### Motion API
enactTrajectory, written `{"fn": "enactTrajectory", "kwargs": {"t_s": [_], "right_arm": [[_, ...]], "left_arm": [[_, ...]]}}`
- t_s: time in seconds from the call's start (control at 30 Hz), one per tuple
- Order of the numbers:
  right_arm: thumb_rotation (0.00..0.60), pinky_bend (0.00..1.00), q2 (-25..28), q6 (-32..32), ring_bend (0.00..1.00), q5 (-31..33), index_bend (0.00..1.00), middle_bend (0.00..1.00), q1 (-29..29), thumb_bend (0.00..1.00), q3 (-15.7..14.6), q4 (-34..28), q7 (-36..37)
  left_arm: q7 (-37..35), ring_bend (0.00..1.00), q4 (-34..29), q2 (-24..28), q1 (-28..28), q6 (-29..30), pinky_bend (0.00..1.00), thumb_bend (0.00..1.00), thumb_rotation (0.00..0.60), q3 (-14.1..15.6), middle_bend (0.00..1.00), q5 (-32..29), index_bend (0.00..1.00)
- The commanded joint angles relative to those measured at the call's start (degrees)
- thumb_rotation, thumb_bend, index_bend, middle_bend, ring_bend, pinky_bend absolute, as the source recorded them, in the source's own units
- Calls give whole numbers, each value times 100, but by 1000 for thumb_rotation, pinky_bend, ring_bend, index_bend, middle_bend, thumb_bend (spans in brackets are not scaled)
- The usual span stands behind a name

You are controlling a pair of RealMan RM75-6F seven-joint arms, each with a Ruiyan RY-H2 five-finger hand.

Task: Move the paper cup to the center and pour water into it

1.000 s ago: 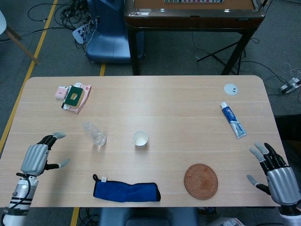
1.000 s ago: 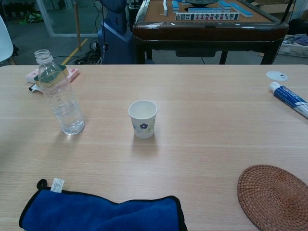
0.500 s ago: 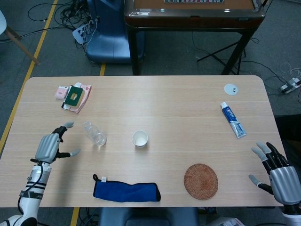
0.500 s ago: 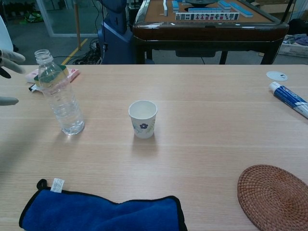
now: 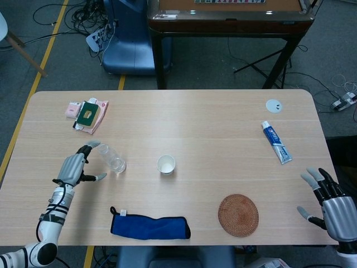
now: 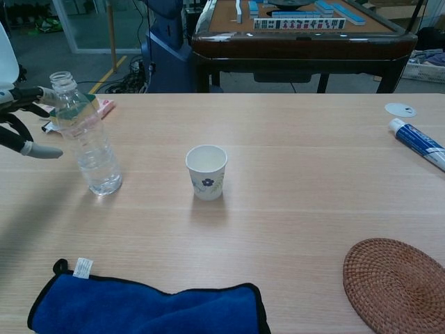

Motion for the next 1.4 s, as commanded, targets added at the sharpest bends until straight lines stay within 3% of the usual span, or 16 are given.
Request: {"fn": "enactTrajectory", "kwargs": {"t_s": [0.03, 0.47, 0.73, 1.4], "right_arm": [[600, 294, 6, -18, 64, -18, 196, 137, -18, 0, 22, -4, 6], [600, 294, 16, -112, 64, -71, 196, 137, -86, 0, 147, 11, 44], [600, 294, 35, -150, 64, -99, 196, 137, -122, 0, 201, 6, 74], [600, 294, 42, -185, 64, -173, 196, 137, -193, 0, 288, 11, 98]], "left_arm": [[24, 136, 44, -69, -69, -58, 343, 101, 600, -13, 90, -99, 138], [330, 113, 138, -301, -366, -253, 288, 89, 600, -91, 63, -748, 76], [135, 112, 150, -367, -520, -588, 260, 83, 600, -177, 61, -1177, 77], [191, 112, 498, -814, -778, -497, 256, 63, 600, -299, 67, -1863, 139]]}}
